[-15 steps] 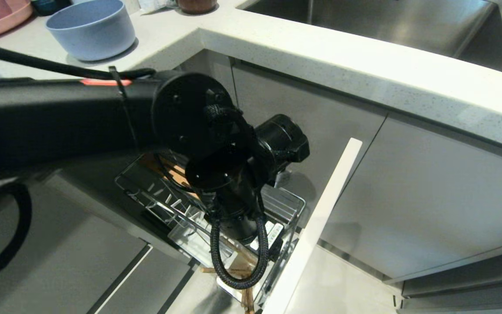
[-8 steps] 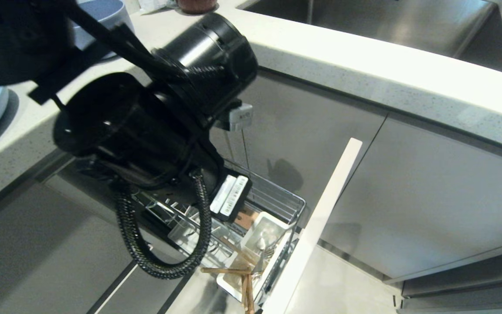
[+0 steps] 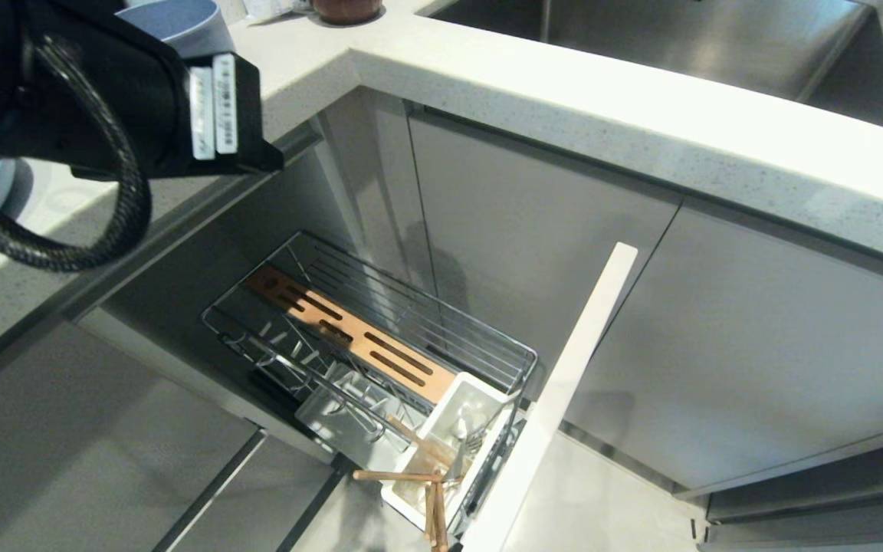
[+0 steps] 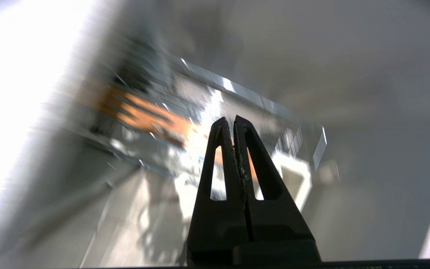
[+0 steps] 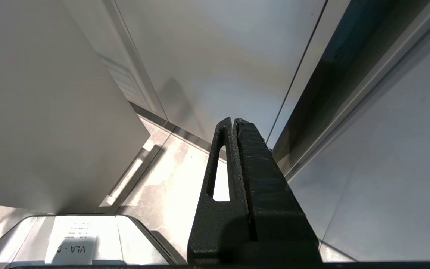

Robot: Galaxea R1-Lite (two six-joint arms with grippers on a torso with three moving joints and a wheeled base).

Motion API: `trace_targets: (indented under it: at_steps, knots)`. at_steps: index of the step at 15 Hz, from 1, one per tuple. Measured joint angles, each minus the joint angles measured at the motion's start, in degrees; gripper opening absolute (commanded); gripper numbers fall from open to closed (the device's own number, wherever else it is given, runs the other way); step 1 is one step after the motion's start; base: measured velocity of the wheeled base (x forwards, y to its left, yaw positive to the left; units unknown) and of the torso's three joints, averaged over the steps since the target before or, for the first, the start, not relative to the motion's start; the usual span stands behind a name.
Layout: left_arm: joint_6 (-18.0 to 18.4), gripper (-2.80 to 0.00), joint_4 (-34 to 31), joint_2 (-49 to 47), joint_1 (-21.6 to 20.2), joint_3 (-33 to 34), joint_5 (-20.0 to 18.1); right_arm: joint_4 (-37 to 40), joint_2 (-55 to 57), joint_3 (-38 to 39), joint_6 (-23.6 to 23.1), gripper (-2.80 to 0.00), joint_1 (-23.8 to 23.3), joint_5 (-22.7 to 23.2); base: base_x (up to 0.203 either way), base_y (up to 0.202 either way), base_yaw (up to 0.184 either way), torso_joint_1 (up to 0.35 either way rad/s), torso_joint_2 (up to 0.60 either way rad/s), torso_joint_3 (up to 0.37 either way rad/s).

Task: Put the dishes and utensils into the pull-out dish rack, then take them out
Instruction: Pick up the bowl and place it in the cupboard

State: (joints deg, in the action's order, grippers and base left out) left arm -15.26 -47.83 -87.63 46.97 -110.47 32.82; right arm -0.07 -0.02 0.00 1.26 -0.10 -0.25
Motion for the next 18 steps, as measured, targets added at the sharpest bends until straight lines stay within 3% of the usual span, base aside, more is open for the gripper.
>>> trace_targets:
  at_steps: [3,6,9,14,15,16,18]
  knots:
    - [0.3,-2.8,7.1,3.7,-12.3,0.0,-4.3,0.0,0.0,0.0,0.0,-2.8,0.0,0.0,0.0,0.0,0.0,0.0,0.0,0.0]
    - [-2.1,-2.8,12.3,6.6,-23.0,0.0,-13.5,0.0,0.0,0.0,0.0,-2.8,0.0,0.0,0.0,0.0,0.0,0.0,0.0,0.0]
    - [-0.6,-2.8,20.8,8.5,-26.2,0.0,-23.6,0.0,0.0,0.0,0.0,-2.8,0.0,0.0,0.0,0.0,0.0,0.0,0.0,0.0]
    - [8.7,-2.8,22.9,9.1,-26.7,0.1,-30.3,0.0,0.0,0.0,0.0,-2.8,0.0,0.0,0.0,0.0,0.0,0.0,0.0,0.0]
    - [10.7,-1.5,22.4,8.7,-26.7,0.1,-30.4,0.0,0.0,0.0,0.0,-2.8,0.0,0.0,0.0,0.0,0.0,0.0,0.0,0.0]
    - [13.5,0.0,21.6,8.0,-26.7,0.1,-30.4,0.0,0.0,0.0,0.0,-2.8,0.0,0.0,0.0,0.0,0.0,0.0,0.0,0.0]
    - [18.0,0.0,21.0,6.3,-26.7,0.1,-30.1,0.0,0.0,0.0,0.0,-2.8,0.0,0.0,0.0,0.0,0.0,0.0,0.0,0.0]
